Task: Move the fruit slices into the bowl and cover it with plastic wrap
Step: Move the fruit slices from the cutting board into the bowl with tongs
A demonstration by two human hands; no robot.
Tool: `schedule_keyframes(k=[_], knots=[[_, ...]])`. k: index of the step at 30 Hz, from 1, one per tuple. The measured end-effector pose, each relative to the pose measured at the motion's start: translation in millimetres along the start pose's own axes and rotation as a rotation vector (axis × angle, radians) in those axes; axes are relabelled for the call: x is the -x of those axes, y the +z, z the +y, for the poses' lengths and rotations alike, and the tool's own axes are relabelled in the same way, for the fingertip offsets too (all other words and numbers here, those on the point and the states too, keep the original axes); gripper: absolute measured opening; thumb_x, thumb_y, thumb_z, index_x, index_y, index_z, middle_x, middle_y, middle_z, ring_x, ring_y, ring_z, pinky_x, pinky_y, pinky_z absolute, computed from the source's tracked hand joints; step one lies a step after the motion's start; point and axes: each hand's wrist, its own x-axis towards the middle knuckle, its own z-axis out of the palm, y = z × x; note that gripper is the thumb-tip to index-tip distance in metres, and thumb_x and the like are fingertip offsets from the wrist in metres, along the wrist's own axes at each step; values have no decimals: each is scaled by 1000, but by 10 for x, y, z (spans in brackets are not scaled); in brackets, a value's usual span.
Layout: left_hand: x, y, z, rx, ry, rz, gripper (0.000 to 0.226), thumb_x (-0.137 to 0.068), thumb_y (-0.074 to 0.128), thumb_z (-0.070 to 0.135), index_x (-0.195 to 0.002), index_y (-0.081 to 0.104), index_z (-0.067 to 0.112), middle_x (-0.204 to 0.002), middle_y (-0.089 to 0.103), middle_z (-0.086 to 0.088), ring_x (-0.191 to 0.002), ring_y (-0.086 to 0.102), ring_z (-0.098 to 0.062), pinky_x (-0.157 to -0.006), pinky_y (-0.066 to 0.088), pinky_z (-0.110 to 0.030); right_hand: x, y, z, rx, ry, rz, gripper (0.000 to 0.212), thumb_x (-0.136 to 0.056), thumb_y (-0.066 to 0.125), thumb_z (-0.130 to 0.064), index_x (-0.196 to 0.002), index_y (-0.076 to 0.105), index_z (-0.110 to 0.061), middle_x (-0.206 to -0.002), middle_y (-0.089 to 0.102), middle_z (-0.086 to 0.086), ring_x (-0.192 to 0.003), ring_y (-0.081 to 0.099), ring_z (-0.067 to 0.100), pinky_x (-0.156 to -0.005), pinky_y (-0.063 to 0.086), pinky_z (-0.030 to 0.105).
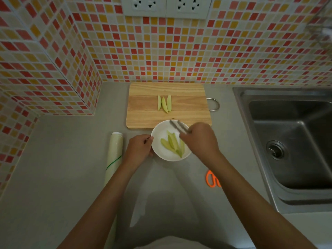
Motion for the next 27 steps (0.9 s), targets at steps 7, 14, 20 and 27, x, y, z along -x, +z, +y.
schedule_keyframes(k=[7, 14, 20, 27], knots=[[8, -12, 10, -14, 11, -11, 31, -97, 46, 18, -83, 70, 4, -67, 71, -15, -62, 69, -24, -78, 57, -43, -813, 150, -278, 37, 8, 15, 14, -82, 63, -18, -75, 57, -7, -85, 65, 10, -85, 64, 32, -58, 37, 28], [11, -17, 27, -16, 13, -11, 32, -97, 46, 18, -75, 68, 7, -62, 69, -15, -61, 68, -27, -77, 56, -43, -1018, 343, -390, 124, -10, -8, 9, -84, 56, -3, -80, 64, -4, -91, 68, 12, -89, 65, 30, -61, 37, 28], [-1, -12, 16, -9, 10, -12, 31, -97, 47, 19, -79, 69, 7, -64, 70, -14, -61, 68, -25, -78, 57, -42, -680, 95, -213, -127, -11, 54, 42, -78, 60, -8, -47, 32, -14, -47, 31, -2, -46, 36, 15, -42, 17, 26], [-3, -3, 3, -3, 1, -12, 33, -97, 47, 19, -77, 68, 4, -68, 71, -15, -63, 69, -26, -78, 57, -44, 217, 34, 119, -101, -27, -48, 41, -74, 63, -16, -42, 39, -15, -42, 28, 0, -43, 32, 17, -43, 21, 27]])
